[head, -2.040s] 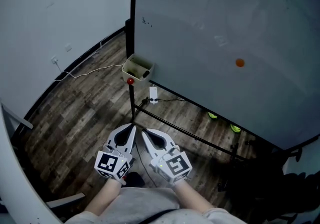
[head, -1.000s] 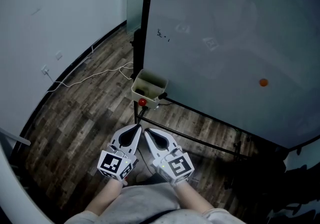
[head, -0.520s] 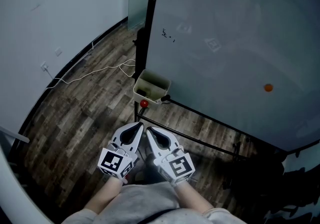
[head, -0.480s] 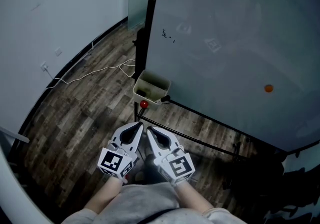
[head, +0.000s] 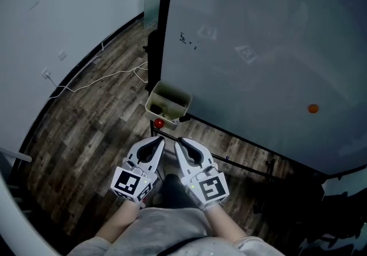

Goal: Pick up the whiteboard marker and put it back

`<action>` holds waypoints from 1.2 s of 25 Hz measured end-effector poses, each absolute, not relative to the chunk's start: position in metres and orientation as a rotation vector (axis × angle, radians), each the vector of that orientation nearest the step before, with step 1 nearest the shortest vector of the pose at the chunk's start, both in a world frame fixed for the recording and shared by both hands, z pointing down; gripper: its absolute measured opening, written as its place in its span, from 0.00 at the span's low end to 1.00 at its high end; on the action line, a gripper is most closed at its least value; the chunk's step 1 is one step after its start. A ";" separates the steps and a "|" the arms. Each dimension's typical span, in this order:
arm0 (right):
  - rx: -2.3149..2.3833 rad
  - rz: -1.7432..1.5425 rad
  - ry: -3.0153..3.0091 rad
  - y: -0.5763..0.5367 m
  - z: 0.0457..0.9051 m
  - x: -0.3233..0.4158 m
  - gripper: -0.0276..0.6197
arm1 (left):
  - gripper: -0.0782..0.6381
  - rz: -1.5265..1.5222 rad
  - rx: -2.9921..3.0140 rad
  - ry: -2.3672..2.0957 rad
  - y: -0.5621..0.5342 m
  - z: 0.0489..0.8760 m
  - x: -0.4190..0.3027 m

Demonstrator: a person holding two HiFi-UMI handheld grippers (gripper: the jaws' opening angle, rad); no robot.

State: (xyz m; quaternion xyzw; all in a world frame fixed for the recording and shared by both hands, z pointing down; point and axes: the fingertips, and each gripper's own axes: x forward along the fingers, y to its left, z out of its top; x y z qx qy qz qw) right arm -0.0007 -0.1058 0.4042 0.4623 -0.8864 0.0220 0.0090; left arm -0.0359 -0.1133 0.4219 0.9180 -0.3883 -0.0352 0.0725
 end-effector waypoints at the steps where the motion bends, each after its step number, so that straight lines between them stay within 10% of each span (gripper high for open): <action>1: 1.448 0.065 -2.765 -0.109 0.403 0.002 0.08 | 0.13 -0.106 2.755 -1.172 -0.117 0.421 -0.036; 30: 1.394 0.064 -2.866 -0.166 0.378 0.017 0.20 | 0.13 -0.118 2.740 -1.255 -0.162 0.413 -0.036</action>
